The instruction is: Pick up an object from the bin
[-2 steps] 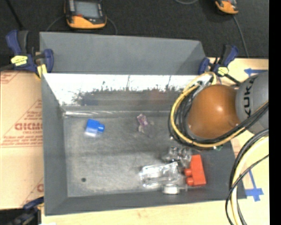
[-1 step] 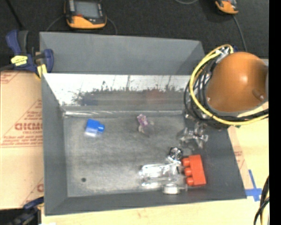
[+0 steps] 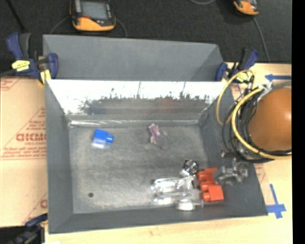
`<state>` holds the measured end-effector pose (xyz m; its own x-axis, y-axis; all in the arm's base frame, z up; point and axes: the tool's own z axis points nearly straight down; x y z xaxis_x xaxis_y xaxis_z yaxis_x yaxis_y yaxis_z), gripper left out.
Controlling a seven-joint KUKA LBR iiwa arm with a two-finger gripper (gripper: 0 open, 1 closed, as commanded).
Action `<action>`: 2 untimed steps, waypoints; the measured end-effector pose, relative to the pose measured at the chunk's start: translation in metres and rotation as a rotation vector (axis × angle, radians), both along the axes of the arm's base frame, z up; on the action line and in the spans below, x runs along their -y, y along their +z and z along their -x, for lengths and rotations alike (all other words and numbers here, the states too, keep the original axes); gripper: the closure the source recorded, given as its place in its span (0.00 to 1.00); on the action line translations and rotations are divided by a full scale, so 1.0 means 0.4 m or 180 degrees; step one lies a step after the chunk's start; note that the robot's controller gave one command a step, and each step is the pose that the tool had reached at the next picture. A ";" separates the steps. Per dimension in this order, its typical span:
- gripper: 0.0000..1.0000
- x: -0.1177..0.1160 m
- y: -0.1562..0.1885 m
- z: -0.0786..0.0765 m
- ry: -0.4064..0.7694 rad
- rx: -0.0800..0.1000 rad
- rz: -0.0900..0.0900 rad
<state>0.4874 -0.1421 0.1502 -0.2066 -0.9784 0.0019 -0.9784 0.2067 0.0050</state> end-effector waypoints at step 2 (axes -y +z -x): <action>0.00 0.001 -0.170 -0.088 0.0458 0.0037 -0.0037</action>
Offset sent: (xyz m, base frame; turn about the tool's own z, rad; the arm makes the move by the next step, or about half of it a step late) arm 0.0000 0.0000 0.0000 0.0000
